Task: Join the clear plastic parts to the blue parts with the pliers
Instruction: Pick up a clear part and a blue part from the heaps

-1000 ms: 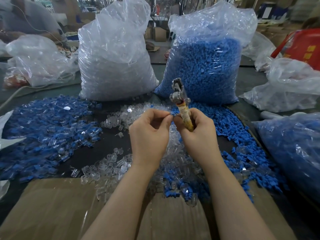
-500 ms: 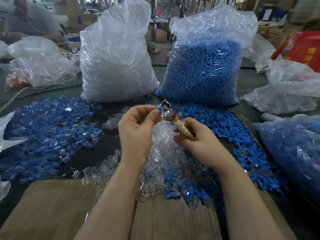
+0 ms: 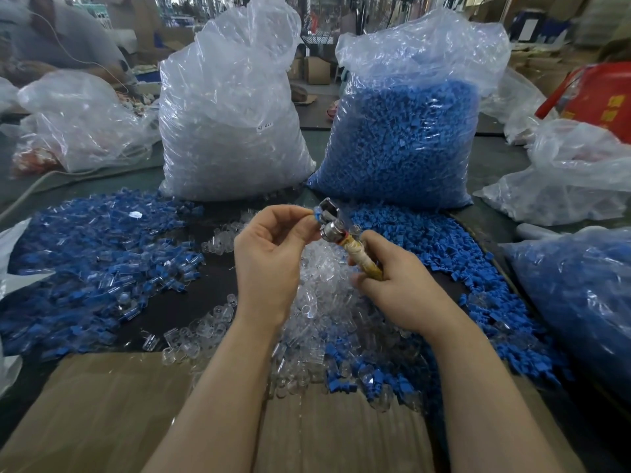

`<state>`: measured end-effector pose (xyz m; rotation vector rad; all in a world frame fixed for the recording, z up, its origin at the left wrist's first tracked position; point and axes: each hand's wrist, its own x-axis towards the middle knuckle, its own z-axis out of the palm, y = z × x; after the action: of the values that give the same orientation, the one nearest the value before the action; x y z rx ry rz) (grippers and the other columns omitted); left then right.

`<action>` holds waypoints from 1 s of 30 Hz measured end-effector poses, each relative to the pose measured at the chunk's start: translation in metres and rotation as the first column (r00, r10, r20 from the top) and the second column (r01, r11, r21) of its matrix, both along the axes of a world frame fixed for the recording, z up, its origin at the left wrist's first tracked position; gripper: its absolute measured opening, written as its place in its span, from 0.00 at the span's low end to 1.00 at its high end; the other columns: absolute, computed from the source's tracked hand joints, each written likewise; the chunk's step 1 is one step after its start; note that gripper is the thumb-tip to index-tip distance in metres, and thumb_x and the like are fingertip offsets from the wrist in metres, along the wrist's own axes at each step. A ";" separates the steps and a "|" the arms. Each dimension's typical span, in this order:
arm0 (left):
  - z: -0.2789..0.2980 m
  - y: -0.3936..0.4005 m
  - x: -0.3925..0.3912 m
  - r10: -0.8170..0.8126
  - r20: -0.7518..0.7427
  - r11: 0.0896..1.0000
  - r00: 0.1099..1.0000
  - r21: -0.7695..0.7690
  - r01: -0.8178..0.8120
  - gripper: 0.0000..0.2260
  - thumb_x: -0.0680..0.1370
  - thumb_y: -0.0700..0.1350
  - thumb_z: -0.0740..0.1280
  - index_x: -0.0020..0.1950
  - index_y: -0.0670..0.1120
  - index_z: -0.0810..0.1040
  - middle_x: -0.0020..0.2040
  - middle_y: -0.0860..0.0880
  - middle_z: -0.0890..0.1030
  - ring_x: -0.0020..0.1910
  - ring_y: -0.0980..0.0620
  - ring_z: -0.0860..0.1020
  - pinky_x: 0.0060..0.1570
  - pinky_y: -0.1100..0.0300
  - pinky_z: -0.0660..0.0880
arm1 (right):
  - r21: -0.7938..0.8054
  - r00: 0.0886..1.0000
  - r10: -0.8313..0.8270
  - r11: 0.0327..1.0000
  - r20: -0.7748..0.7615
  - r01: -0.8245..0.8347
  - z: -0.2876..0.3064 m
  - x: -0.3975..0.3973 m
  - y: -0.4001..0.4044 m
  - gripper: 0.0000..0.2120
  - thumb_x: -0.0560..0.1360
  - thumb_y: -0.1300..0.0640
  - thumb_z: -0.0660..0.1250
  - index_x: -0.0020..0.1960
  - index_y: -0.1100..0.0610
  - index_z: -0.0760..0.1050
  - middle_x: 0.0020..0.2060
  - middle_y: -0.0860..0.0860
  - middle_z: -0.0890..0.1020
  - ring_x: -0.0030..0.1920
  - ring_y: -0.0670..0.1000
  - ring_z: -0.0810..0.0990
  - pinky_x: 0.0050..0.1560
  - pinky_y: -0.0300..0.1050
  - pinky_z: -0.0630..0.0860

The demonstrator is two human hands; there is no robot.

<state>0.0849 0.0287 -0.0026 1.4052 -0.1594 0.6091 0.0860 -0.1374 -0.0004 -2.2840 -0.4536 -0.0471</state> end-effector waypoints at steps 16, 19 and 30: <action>0.001 -0.001 -0.003 -0.052 0.000 0.999 0.999 -0.003 0.052 0.03 0.75 0.34 0.70 0.47 0.40 0.81 0.38 0.51 0.84 0.39 0.57 0.81 0.44 0.66 0.77 | -0.010 0.999 0.028 1.000 -0.021 -0.028 -0.001 -0.002 -0.002 0.15 0.72 0.63 0.65 0.45 0.44 0.66 0.34 0.48 0.73 0.33 0.46 0.71 0.35 0.47 0.67; 0.003 -0.002 -0.004 -0.048 -0.002 0.999 0.999 -0.015 0.048 0.03 0.75 0.33 0.70 0.47 0.39 0.81 0.38 0.51 0.83 0.38 0.57 0.81 0.43 0.67 0.77 | 0.015 1.000 0.015 1.000 -0.027 -0.015 0.000 -0.003 -0.001 0.09 0.67 0.58 0.62 0.44 0.46 0.66 0.34 0.49 0.74 0.33 0.50 0.70 0.35 0.50 0.69; 0.003 -0.002 -0.004 -0.029 -0.059 0.999 0.998 -0.031 0.027 0.02 0.76 0.35 0.70 0.46 0.41 0.81 0.38 0.51 0.84 0.37 0.58 0.80 0.41 0.67 0.77 | -0.010 1.000 0.001 1.000 -0.008 -0.001 -0.002 -0.001 0.002 0.08 0.70 0.61 0.62 0.44 0.50 0.67 0.33 0.52 0.74 0.34 0.56 0.72 0.36 0.57 0.72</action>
<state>0.0809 0.0266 0.0006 1.3878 -0.1215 0.5442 0.0852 -0.1357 -0.0024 -2.2930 -0.4515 -0.0349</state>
